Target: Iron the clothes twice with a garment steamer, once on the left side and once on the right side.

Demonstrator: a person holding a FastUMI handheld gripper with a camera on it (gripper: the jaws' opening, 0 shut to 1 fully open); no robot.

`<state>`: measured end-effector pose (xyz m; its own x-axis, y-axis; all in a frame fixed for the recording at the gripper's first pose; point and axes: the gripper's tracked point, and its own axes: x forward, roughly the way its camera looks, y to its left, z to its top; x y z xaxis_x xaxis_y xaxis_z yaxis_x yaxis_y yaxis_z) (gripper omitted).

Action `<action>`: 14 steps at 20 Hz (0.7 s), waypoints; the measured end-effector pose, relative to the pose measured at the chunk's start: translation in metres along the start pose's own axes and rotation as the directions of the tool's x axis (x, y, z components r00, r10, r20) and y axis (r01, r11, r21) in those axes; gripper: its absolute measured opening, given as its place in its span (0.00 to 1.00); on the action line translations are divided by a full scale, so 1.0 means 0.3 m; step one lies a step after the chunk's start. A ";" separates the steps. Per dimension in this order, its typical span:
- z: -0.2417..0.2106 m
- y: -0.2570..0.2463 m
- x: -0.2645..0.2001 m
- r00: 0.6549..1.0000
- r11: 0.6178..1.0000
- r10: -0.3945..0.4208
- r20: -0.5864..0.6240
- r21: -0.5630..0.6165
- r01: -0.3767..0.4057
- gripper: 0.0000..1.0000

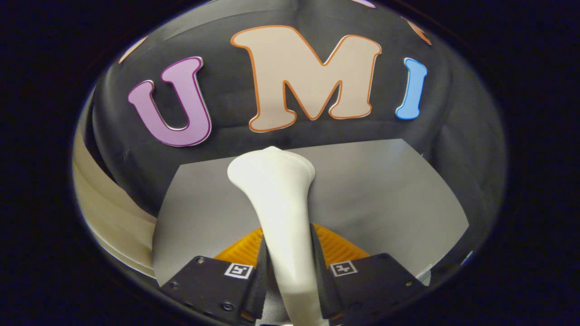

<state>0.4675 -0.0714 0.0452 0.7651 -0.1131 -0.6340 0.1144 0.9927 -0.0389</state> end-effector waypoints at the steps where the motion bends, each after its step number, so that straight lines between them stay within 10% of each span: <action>1: -0.005 -0.004 -0.007 1.000 1.000 -0.014 -0.006 -0.001 0.014 0.45; 14: -0.160 0.138 -0.465 0.959 0.997 -0.052 0.277 -0.046 0.068 0.35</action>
<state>0.3349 -0.0125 0.0950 0.9037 -0.1722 -0.3920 0.1366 0.9837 -0.1172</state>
